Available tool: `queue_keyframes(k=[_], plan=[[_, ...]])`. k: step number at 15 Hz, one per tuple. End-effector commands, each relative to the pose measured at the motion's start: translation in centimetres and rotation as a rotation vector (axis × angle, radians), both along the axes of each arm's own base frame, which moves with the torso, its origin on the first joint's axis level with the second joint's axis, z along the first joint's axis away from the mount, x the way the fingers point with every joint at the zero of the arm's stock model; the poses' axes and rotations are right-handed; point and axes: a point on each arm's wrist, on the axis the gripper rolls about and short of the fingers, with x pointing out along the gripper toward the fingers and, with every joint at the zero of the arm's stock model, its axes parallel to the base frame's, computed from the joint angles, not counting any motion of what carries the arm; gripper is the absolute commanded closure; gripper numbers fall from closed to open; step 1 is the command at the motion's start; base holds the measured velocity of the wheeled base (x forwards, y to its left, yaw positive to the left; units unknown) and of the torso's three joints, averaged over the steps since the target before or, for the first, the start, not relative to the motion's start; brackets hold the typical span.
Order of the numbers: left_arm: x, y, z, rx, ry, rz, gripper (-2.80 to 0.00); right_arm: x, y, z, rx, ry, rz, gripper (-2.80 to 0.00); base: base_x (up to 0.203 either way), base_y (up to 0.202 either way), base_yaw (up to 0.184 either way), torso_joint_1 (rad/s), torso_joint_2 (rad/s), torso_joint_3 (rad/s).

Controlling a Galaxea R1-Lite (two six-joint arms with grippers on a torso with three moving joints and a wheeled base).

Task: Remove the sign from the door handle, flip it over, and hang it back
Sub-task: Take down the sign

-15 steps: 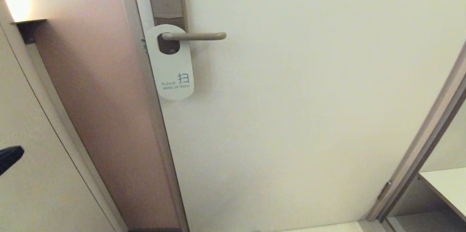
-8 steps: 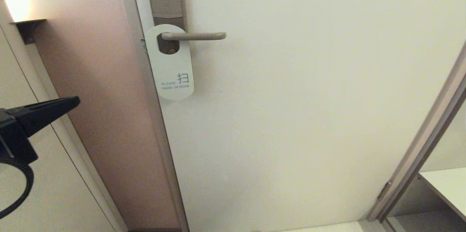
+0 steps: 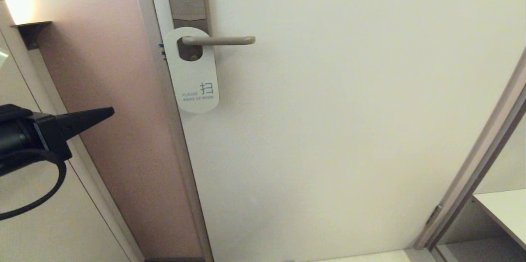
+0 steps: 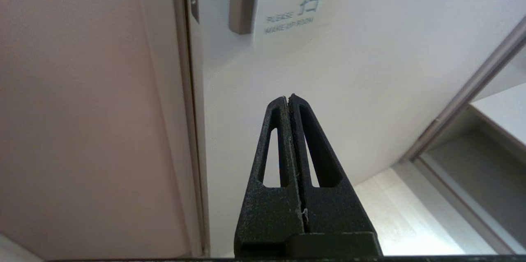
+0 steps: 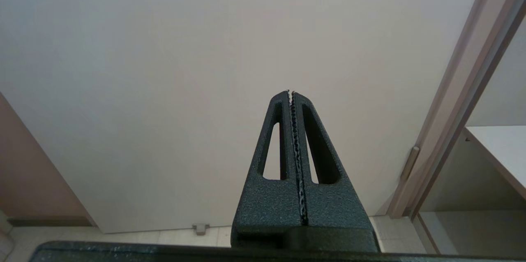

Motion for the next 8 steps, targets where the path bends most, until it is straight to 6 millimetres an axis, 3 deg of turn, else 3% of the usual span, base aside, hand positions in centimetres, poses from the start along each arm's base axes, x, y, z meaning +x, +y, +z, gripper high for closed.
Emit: queue_keyframes(k=[1, 8], plan=[[1.2, 0.9, -0.4, -0.017, 0.030, -0.021, 0.00, 0.0, 0.0, 0.0, 0.001, 0.000, -0.001, 0.00, 0.000, 0.000, 0.000, 0.000, 0.00, 0.000], [4.4, 1.2, -1.0, -0.083, 0.089, -0.284, 0.00, 0.0, 0.0, 0.0, 0.001, 0.000, 0.001, 0.00, 0.000, 0.000, 0.000, 0.000, 0.00, 0.000]])
